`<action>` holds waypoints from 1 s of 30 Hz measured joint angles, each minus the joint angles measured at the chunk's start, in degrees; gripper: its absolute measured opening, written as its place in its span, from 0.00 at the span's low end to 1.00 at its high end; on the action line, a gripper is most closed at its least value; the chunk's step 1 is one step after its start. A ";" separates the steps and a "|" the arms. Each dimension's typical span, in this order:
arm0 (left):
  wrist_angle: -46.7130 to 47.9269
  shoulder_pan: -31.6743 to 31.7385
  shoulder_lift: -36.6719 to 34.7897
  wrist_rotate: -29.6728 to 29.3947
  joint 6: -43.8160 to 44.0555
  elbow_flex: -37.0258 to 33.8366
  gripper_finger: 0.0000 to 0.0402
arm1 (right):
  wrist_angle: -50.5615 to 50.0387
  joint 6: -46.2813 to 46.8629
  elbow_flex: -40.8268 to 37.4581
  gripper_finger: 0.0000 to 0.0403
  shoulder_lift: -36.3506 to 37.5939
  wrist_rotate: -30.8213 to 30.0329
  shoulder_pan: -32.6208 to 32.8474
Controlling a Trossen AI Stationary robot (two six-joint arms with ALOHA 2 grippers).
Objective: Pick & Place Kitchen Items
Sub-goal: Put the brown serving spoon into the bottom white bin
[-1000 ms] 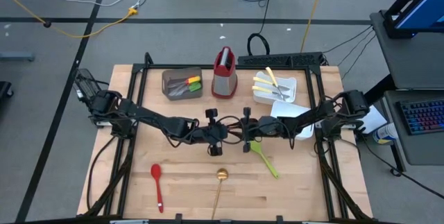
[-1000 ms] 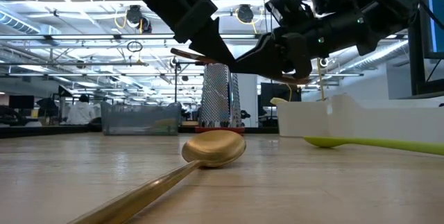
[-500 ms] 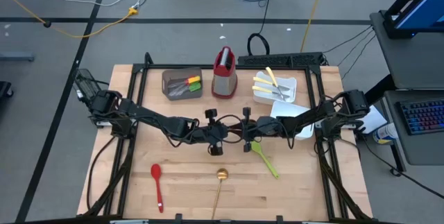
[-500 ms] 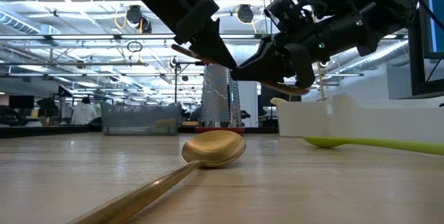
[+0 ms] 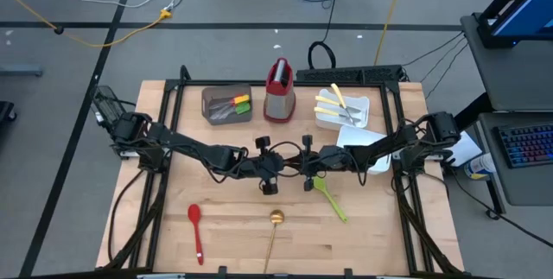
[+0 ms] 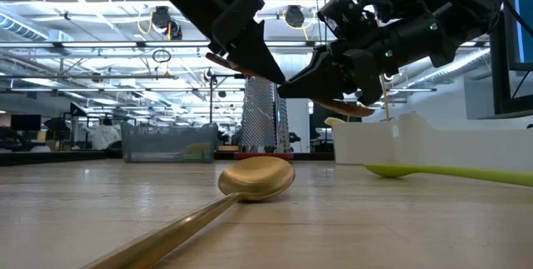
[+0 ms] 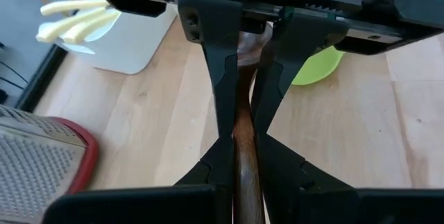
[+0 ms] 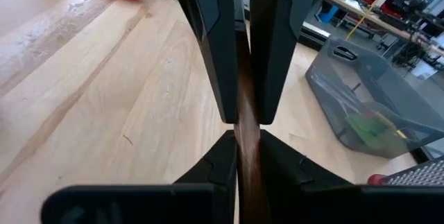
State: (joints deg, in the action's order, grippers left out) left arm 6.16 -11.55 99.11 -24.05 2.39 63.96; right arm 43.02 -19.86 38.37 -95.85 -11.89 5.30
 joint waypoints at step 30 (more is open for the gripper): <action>-0.24 -0.70 -0.09 -3.46 2.01 0.02 0.53 | -27.11 14.31 -9.98 0.10 24.67 -27.35 5.38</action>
State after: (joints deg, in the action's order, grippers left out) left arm 5.93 -12.25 99.02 -27.51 4.40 63.99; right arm 15.91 -5.55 28.39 -71.19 -39.24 10.68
